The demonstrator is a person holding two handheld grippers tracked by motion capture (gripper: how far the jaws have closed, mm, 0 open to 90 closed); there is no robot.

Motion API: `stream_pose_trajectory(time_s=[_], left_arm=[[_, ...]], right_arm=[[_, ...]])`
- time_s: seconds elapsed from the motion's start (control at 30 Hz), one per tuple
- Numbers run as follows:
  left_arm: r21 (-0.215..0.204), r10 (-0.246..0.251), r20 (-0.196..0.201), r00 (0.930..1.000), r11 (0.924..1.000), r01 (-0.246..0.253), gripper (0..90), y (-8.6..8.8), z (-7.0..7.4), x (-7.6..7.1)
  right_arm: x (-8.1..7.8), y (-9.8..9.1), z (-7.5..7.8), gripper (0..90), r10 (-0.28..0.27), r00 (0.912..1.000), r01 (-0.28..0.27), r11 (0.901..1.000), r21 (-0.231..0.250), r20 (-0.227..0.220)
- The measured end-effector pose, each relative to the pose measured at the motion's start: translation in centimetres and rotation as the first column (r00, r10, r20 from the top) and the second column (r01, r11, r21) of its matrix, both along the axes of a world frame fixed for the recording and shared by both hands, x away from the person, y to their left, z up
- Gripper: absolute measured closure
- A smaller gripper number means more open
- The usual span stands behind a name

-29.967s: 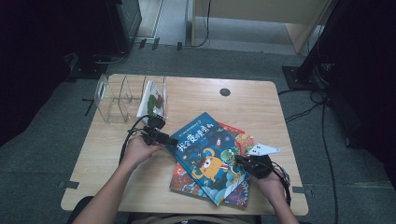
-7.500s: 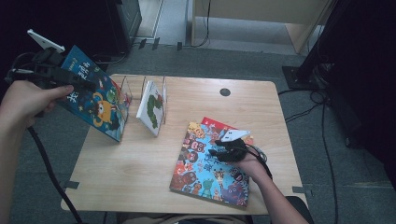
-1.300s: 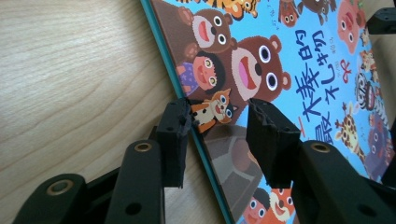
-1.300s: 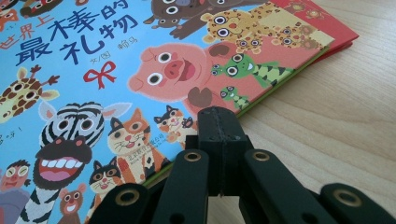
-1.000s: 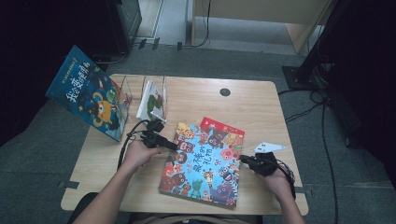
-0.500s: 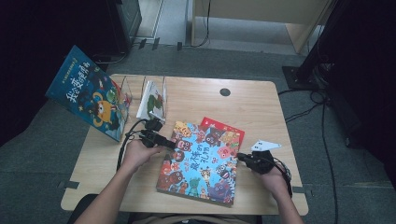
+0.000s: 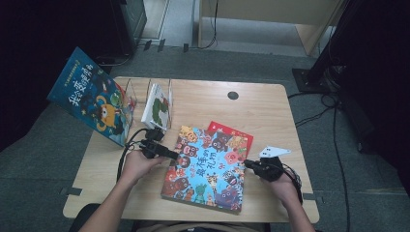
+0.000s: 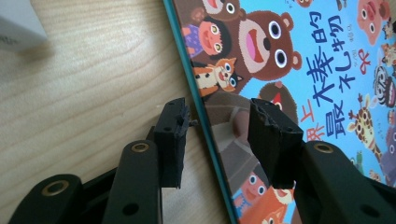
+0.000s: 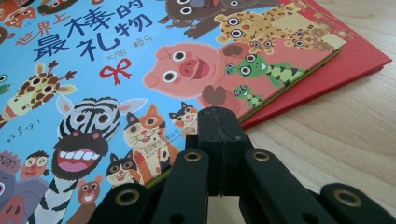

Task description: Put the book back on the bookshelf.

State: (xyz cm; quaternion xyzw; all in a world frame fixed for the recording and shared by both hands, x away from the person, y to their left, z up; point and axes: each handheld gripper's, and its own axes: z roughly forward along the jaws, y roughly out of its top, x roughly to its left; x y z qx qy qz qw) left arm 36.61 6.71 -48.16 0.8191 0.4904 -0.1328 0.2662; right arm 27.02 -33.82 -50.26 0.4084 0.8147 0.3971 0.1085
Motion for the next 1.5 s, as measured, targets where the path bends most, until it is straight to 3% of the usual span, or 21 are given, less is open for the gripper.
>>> stream_pose_trajectory(time_s=[0.23,0.5,0.8,0.9,1.1,1.37,1.43,1.5], left_arm=[[-0.004,-0.005,-0.024,0.9997,1.0,0.005,56.3,0.1,-0.5,-0.5],[-0.04,0.029,-0.052,0.9982,0.9987,-0.032,53.8,0.5,-0.9,-0.6],[-0.077,0.046,-0.018,0.9988,0.9959,-0.047,53.7,0.8,-1.2,-1.2],[-0.105,0.033,-0.024,0.9992,0.9939,-0.035,46.8,0.9,-1.3,-1.2],[-0.118,0.037,-0.036,0.9986,0.9921,-0.042,40.1,0.7,-1.3,-1.2],[-0.035,0.073,-0.036,0.9967,0.9966,-0.075,42.6,-0.3,-0.7,-1.3],[0.001,0.075,-0.038,0.9965,0.9972,-0.075,44.8,-0.6,-0.5,-1.3],[0.062,0.044,-0.024,0.9987,0.9972,-0.043,45.8,-0.9,-0.2,-1.3]], right_arm=[[0.1,0.3,-0.1,90.0,0.013,0.9999,-0.013,0.9999,-0.002,-0.007],[0.2,0.8,-0.2,90.0,0.025,0.9997,-0.025,0.9997,-0.007,-0.007],[0.2,0.8,-0.2,90.0,0.025,0.9997,-0.025,0.9997,-0.009,-0.003],[0.1,0.9,-0.2,90.0,0.021,0.9998,-0.021,0.9997,-0.009,-0.004],[0.0,0.8,-0.2,90.0,0.028,0.9995,-0.028,0.9995,-0.017,-0.018],[-0.1,0.9,-0.2,90.0,0.032,0.9993,-0.032,0.9993,-0.018,-0.019],[-0.1,1.0,-0.2,90.0,0.032,0.9994,-0.032,0.9992,-0.024,-0.016],[-0.1,1.1,-0.2,90.0,0.028,0.9995,-0.028,0.9994,-0.02,-0.015]])
